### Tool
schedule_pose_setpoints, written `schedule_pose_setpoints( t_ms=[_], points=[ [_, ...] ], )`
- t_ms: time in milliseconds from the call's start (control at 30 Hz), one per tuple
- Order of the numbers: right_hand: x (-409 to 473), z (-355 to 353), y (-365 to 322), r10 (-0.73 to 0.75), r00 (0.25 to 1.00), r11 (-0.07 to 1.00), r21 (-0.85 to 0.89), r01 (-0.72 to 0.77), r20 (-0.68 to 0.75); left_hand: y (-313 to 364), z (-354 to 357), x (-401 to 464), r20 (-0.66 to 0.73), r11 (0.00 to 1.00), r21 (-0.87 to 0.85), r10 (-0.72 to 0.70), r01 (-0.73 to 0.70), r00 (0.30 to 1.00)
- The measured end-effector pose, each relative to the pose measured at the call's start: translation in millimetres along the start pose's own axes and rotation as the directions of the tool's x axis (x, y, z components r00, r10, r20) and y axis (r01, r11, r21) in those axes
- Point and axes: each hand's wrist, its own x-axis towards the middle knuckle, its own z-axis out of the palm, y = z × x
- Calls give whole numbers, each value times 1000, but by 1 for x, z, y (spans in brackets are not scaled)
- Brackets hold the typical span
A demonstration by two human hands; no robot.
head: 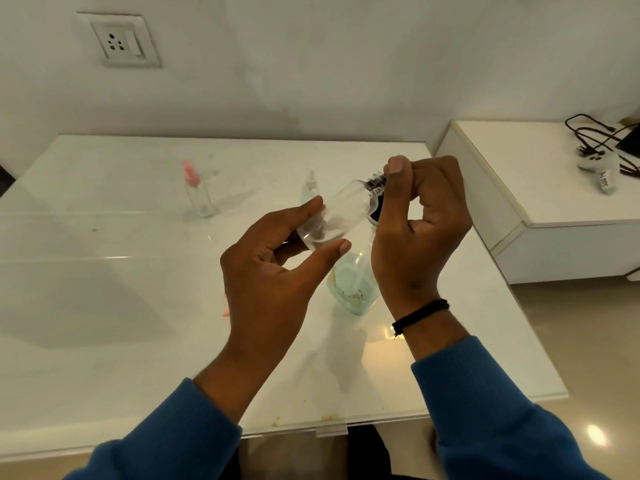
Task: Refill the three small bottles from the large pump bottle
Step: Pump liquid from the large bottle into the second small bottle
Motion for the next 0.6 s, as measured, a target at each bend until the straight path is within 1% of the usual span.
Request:
schedule_pose_setpoints(
  t_ms=[200,367,533,600],
  points=[
    [7,-1,-3,-10,1000,1000,-28,11,10,0,0,0,-2,1000,-13,15,-15,1000],
    [-1,0,1,10,1000,1000,9,-10,3,0,1,-1,-4,1000,-11,15,-15,1000],
    [5,-1,-3,-15,1000,1000,-25,15,0,0,0,0,-7,1000,-8,15,-15,1000],
    [2,0,-3,-3,1000,1000,-9,3,-2,0,0,0,-7,1000,5,14,-14,1000]
  ],
)
